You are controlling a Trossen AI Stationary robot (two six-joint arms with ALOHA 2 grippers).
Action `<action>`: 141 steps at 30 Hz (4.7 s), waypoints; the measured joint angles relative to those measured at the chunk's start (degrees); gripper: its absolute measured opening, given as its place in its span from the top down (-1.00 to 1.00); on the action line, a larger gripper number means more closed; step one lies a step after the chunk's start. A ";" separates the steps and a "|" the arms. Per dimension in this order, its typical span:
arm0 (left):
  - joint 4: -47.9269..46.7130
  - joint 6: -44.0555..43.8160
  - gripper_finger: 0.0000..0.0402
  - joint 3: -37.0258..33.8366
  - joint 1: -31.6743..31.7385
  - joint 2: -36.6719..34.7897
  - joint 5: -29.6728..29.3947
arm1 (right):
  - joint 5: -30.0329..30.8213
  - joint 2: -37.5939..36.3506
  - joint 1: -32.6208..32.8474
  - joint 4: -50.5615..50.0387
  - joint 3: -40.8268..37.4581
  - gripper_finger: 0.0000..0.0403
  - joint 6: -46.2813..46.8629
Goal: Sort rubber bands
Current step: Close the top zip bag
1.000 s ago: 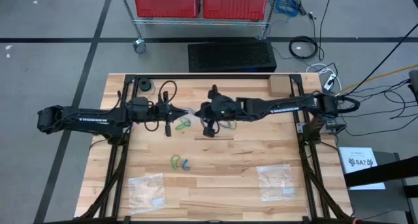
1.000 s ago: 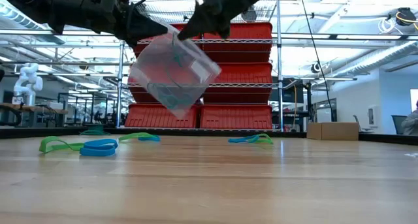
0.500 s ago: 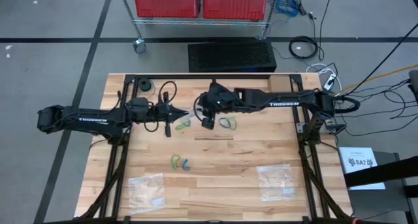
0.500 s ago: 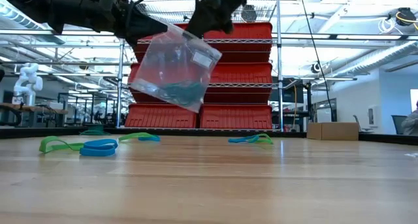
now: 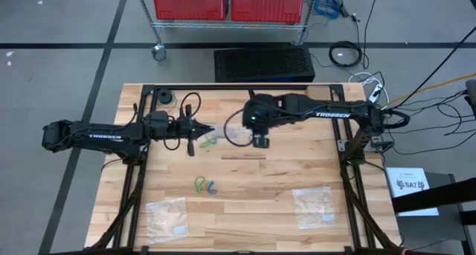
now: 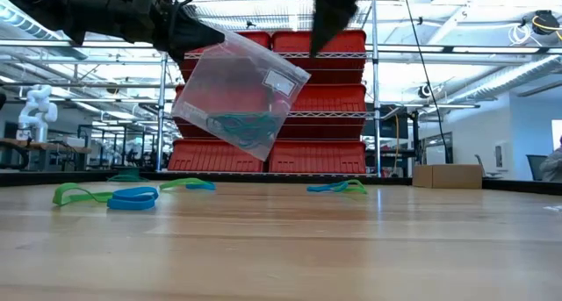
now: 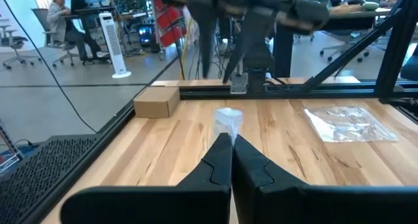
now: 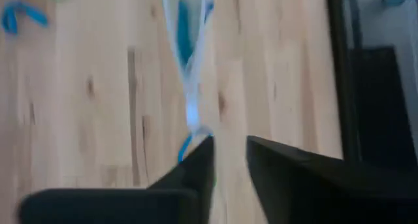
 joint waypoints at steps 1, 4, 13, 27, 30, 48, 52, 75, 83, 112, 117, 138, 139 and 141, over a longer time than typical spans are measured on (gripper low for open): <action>-0.27 0.00 1.00 0.00 0.00 -0.08 0.00 | -0.01 -0.93 0.00 -0.09 -2.28 0.71 0.18; -0.42 -0.02 1.00 0.00 -0.04 -0.09 0.00 | -0.22 -5.90 0.00 5.25 -12.51 0.95 1.45; -1.08 -0.03 1.00 0.00 -0.06 -0.09 -0.03 | -6.53 -22.63 1.49 49.41 -52.43 1.00 14.40; -1.11 -1.16 1.00 0.45 -1.69 3.89 -1.90 | 1.63 -21.12 6.54 79.46 -64.47 0.88 11.91; -1.31 -1.11 1.00 0.87 -2.67 3.89 -1.99 | 2.56 -21.12 5.71 79.54 -64.47 0.69 11.33; -0.83 0.31 1.00 1.22 -4.36 3.56 -1.99 | -0.29 -21.09 3.69 86.52 -64.47 0.62 8.75; 0.32 0.31 1.00 1.22 -4.35 3.56 -1.99 | -0.46 -21.09 3.96 87.47 -64.47 0.95 7.00; 0.49 0.28 1.00 1.22 -4.33 3.56 -1.99 | 0.82 -25.85 4.02 92.61 -78.99 0.25 15.50; 1.64 0.28 1.00 1.32 -4.33 3.56 -1.99 | 1.58 -19.34 4.02 131.55 -87.45 0.33 12.71; 1.68 0.30 1.00 1.70 -4.36 3.56 -2.69 | 0.93 -10.22 4.42 122.10 -73.52 0.98 7.77; -0.52 -0.06 0.98 1.70 -4.33 3.56 -14.13 | 0.92 -10.35 4.64 123.75 -73.52 1.00 9.13; -4.76 1.84 0.10 3.02 -4.33 3.58 -15.41 | 1.24 -24.41 4.96 89.69 -64.00 1.00 8.66; -4.76 1.86 0.09 3.33 -4.33 3.58 -15.30 | 1.24 -24.24 4.92 86.72 -62.57 1.00 8.62; -4.76 1.95 0.09 4.04 -4.33 3.58 -14.52 | 1.24 -23.85 4.92 82.44 -60.20 1.00 8.62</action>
